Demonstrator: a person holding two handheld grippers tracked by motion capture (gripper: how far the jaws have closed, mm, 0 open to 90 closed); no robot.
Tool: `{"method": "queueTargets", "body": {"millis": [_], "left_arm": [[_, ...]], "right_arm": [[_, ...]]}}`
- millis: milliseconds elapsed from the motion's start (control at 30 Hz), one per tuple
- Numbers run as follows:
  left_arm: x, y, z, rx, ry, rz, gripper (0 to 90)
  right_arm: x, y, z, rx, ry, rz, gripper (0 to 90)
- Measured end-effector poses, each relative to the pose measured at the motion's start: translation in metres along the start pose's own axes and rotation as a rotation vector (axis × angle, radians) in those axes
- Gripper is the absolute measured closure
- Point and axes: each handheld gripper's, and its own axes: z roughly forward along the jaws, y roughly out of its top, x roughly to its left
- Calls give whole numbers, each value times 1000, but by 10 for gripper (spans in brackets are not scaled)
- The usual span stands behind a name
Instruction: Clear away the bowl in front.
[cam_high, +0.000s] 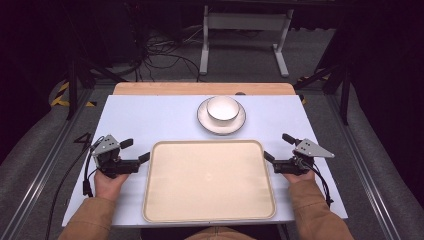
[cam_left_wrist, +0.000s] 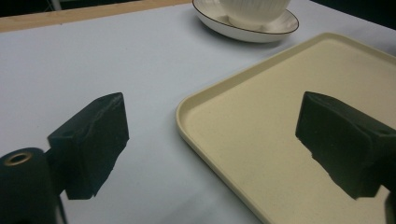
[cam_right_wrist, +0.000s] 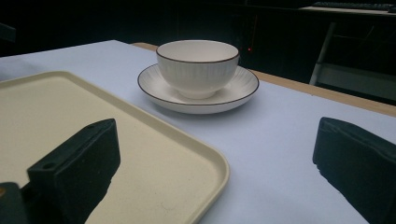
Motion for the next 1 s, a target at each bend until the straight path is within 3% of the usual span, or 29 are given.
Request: {"method": "queueTargets", "body": {"millis": [100,600,800,867,1000], "left_arm": [[0,0,1,12,15,1,70],[-1,0,3,13,-24,-10,31],[-2,2,4,10,-17,-11,34],[0,5,2,-6,-23,-45,43],[2,11,4,-15,-27,-57,62]], "right_arm": [[-2,0,-1,-6,-5,7,12],[-1,-1,0,6,-11,7,26],[-2,-1,0,2,-9,18,37],[-2,-1,0,3,-10,20,37],[-2,-2,1,10,-12,23,37]]}}
